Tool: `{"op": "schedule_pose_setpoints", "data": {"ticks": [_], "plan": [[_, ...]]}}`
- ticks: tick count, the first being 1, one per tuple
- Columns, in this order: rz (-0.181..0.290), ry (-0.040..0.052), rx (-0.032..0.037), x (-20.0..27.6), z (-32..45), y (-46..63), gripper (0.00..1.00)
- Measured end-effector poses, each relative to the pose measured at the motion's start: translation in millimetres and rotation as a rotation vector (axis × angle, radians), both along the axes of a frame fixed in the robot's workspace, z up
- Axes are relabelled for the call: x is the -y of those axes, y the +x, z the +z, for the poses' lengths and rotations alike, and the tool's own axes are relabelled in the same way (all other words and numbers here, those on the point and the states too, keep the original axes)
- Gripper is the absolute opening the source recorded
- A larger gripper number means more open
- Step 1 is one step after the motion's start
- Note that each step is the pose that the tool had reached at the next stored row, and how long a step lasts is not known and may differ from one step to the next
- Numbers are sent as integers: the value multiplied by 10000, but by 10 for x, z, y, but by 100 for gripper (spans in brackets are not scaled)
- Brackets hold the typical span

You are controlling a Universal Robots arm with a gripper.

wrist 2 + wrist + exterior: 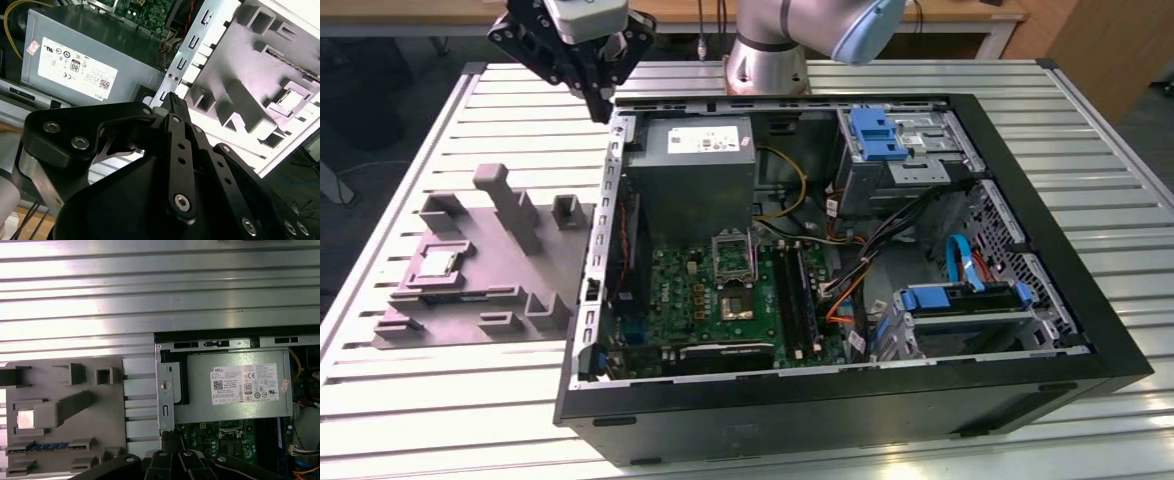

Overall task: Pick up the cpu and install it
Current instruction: 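Reach for the cpu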

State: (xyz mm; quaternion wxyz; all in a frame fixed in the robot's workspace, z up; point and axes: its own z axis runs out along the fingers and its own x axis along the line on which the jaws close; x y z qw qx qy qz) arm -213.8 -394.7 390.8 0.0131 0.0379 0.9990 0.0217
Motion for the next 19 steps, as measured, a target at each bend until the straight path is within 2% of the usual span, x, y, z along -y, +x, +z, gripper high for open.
{"op": "schedule_pose_setpoints", "data": {"ticks": [13, 14, 15, 19], "plan": [[1, 0, 0, -1, 0, -42, 11], [0, 0, -1, -1, -1, -102, 11], [-1, 0, 0, -1, -2, -227, 11], [-2, 0, 0, -1, -3, -236, 11]]}}
